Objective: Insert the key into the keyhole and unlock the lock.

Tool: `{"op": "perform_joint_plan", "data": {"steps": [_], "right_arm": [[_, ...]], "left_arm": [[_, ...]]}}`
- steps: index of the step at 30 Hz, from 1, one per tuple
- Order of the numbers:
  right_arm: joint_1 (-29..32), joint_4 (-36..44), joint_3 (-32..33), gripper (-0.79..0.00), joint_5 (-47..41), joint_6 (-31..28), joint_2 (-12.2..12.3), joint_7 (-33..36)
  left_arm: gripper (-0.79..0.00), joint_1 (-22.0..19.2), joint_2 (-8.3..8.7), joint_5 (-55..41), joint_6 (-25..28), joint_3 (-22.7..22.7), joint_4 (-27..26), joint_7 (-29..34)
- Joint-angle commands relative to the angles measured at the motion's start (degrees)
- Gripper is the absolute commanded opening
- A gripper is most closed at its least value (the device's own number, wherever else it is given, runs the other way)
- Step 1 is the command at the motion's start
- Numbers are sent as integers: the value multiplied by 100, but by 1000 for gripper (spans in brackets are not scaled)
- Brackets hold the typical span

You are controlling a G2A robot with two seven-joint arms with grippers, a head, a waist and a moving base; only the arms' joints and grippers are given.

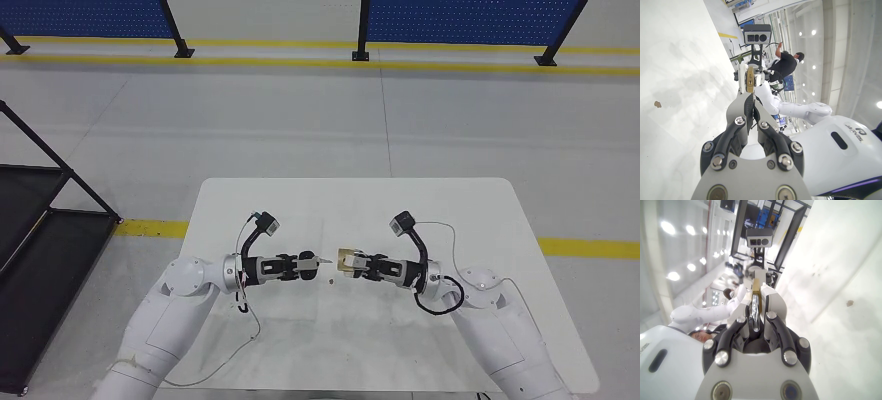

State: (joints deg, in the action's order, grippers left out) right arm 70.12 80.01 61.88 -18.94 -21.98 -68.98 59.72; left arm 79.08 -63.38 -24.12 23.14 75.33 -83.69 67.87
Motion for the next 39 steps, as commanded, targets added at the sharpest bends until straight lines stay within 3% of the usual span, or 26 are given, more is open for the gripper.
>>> {"op": "perform_joint_plan", "data": {"steps": [1, 39], "right_arm": [[0, 10, -13, -785, -12, 0, 2, -1], [-34, 1, -130, -785, -112, 0, 13, 24]], "left_arm": [[-785, -9, 6, 2, 0, -13, 6, 1], [-785, -211, 65, -96, 77, -314, 211, -130]]}}
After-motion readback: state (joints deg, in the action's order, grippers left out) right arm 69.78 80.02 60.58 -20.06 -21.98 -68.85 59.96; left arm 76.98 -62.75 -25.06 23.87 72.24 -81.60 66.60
